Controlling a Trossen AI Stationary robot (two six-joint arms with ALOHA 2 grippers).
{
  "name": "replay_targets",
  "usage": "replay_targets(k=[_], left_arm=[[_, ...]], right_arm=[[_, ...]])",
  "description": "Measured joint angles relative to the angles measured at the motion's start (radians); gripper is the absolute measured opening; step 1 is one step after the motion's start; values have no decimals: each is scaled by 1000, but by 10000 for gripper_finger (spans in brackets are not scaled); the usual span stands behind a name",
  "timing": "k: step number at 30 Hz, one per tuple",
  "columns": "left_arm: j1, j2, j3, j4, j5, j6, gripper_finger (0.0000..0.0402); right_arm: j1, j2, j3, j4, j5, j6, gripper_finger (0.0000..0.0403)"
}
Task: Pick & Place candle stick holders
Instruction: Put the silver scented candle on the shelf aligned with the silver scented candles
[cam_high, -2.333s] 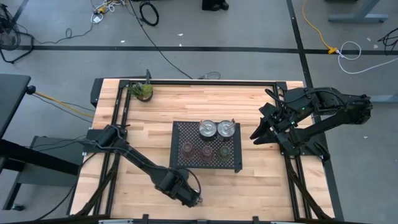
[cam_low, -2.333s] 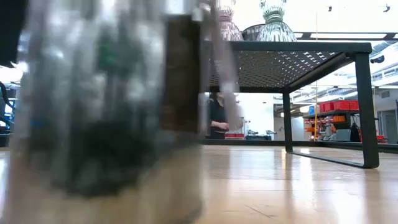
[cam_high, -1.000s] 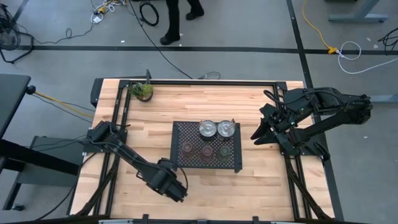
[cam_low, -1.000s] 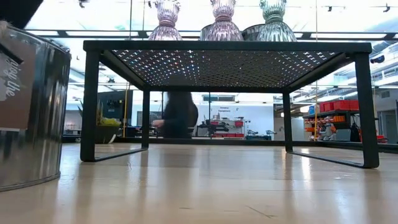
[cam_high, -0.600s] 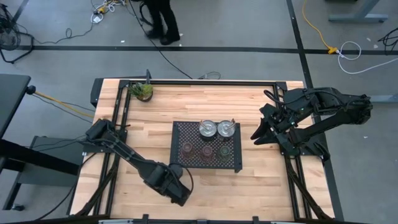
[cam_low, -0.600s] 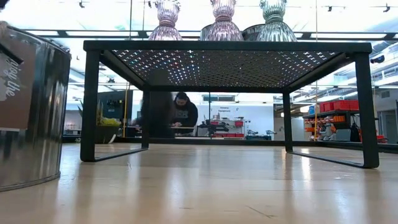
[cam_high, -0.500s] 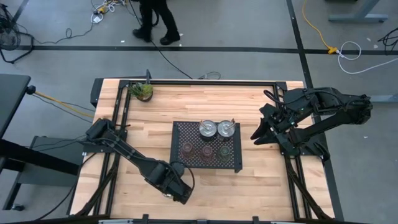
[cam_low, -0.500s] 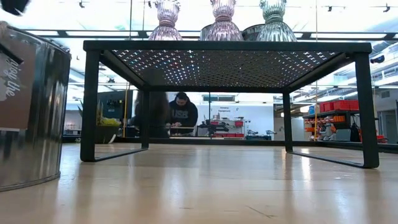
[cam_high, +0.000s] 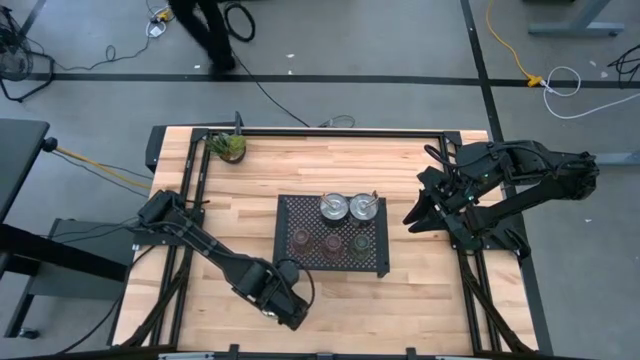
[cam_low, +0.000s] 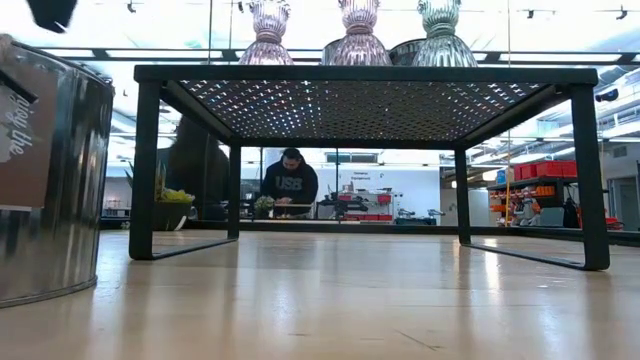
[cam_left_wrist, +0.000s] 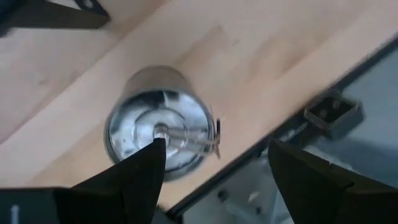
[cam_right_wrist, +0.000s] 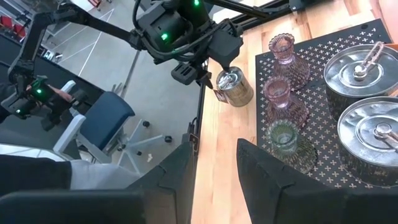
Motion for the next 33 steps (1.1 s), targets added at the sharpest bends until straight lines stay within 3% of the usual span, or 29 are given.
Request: replay_targets(k=[8, 17, 33], left_arm=[[4, 0, 0, -11, -44, -64, 293], [-6, 0, 0, 81, -60, 48, 393], [-4, 0, 0, 135, -68, 54, 371]], right_arm=[[0, 0, 0, 0, 0, -11, 123], [0, 0, 0, -1, 0, -17, 123], [0, 0, 0, -1, 0, -33, 123]])
